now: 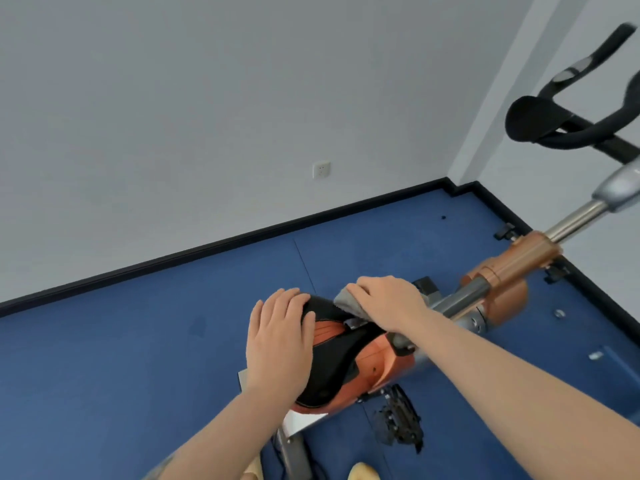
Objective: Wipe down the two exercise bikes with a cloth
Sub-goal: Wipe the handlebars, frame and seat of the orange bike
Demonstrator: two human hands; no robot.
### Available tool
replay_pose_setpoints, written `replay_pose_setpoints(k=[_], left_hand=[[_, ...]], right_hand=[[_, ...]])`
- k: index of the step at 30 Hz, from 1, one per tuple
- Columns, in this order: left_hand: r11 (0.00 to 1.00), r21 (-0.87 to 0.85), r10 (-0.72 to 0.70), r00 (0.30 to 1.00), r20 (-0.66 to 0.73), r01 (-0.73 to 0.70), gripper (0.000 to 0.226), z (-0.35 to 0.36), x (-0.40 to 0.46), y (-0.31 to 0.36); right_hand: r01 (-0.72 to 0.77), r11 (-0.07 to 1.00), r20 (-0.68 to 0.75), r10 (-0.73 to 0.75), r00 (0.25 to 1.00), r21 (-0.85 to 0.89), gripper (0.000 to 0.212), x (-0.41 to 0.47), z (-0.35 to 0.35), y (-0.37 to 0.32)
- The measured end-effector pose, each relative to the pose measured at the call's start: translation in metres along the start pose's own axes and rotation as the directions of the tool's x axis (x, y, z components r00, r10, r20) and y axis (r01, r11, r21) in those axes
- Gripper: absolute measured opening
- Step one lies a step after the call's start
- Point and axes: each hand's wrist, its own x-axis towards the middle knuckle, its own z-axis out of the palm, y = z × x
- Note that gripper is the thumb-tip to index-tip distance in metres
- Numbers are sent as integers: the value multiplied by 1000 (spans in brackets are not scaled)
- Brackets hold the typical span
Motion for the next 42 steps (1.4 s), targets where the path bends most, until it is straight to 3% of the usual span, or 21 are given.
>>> replay_pose_setpoints(k=[2,4,6,8,10,12,14,16,19,21,24,26,28,30,32,35,39,42], left_hand=[[977,143,139,979,150,-160,35,-5,19,3],[973,125,165,964,210,-194,35,-6,31,5],[974,103,180,964,197,-203,30,-1,35,3],[978,85,173,972,161,-188,24,2,35,2],[982,61,167,976,142,-177,21,4,35,1],[981,70,172,975,138,-183,21,4,37,1],[979,75,178,975,131,-189,20,3,35,1],[980,68,177,977,123,-186,20,3,33,0],[981,70,172,975,139,-183,21,3,36,-1],[979,76,174,971,162,-188,23,3,37,1],[981,50,178,968,176,-189,24,2,40,0],[982,18,182,968,174,-188,24,1,37,-2],[977,-2,208,960,186,-212,26,-1,36,-5],[970,-16,239,944,229,-242,27,-1,43,-10],[954,-44,295,905,306,-296,28,-4,60,-18],[917,-127,398,835,381,-379,30,-5,83,-27],[905,-252,413,848,331,-342,29,-2,83,-32],[904,-318,400,832,384,-288,30,2,86,-37]], right_hand=[[-172,973,82,161,984,153,40,1,-9,26],[-300,918,133,274,953,259,38,0,-12,32],[-361,860,-11,391,920,361,33,-11,6,22],[-330,878,-229,420,878,346,32,-25,23,6],[-298,817,-263,467,844,493,31,-25,22,4],[-406,672,-34,539,842,620,32,-8,6,14],[-527,592,129,582,803,610,39,-1,0,19],[-459,488,49,643,764,742,41,-15,12,10],[-360,420,-81,737,672,833,44,-38,31,-14],[-424,420,-44,751,659,803,43,-29,22,-11],[-498,251,93,819,567,830,41,-12,7,-5],[-434,174,92,845,527,884,45,-21,15,-29],[-429,179,50,880,471,885,62,-41,32,-72],[-457,224,24,879,477,861,75,-55,44,-106],[-432,179,52,881,470,884,73,-47,43,-102],[-442,81,116,909,401,893,63,-42,28,-93],[-569,326,-2,869,495,755,63,-79,46,-150],[-651,360,59,846,529,669,57,-81,50,-150]])
